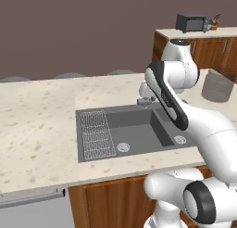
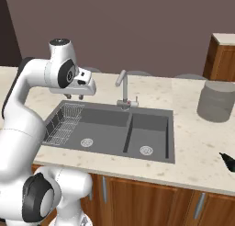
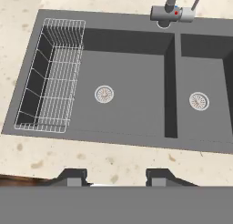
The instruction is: Turn on the sink faucet. Then move the eggplant from the counter to the sink. Turn off the sink. Move the vegetable from the sink to the pot next to the stove. Finally move the pot to the front right burner.
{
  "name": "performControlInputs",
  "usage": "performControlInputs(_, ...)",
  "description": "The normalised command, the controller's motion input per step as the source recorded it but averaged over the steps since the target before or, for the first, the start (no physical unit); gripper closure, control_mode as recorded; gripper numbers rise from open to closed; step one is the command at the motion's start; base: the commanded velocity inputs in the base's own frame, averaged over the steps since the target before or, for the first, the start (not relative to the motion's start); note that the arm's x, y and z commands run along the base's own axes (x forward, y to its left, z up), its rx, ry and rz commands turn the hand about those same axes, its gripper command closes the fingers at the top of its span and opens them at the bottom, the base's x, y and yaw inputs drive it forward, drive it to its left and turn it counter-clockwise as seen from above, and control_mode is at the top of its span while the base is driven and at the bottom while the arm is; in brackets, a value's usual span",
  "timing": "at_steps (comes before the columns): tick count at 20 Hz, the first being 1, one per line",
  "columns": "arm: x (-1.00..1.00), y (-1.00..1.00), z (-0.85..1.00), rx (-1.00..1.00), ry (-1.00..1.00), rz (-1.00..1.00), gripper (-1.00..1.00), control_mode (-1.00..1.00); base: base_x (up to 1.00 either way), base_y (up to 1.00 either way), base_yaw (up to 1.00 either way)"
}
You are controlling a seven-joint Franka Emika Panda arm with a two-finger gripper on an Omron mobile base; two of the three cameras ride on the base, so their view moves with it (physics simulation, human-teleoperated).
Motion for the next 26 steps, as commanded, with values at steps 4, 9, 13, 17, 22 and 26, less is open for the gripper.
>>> performControlInputs(4, 0.0, 0.0, 0.0, 0.0, 0.0, 0.0, -1.0, 1.0, 0.0, -0.03, 0.0)
performControlInputs(9, 0.0, 0.0, 0.0, 0.0, 0.0, 0.0, -1.0, 1.0, 0.05, -0.59, 0.0)
performControlInputs(13, 0.0, 0.0, 0.0, 0.0, 0.0, 0.0, -1.0, 1.0, 0.15, -0.66, -0.03)
performControlInputs(17, 0.0, 0.0, 0.0, 0.0, 0.0, 0.0, -1.0, 1.0, 0.24, -0.55, -0.05)
performControlInputs(22, 0.0, 0.0, 0.0, 0.0, 0.0, 0.0, -1.0, 1.0, 0.3, -0.43, -0.08)
performControlInputs(26, 0.0, 0.0, 0.0, 0.0, 0.0, 0.0, -1.0, 1.0, 0.46, -0.44, -0.08)
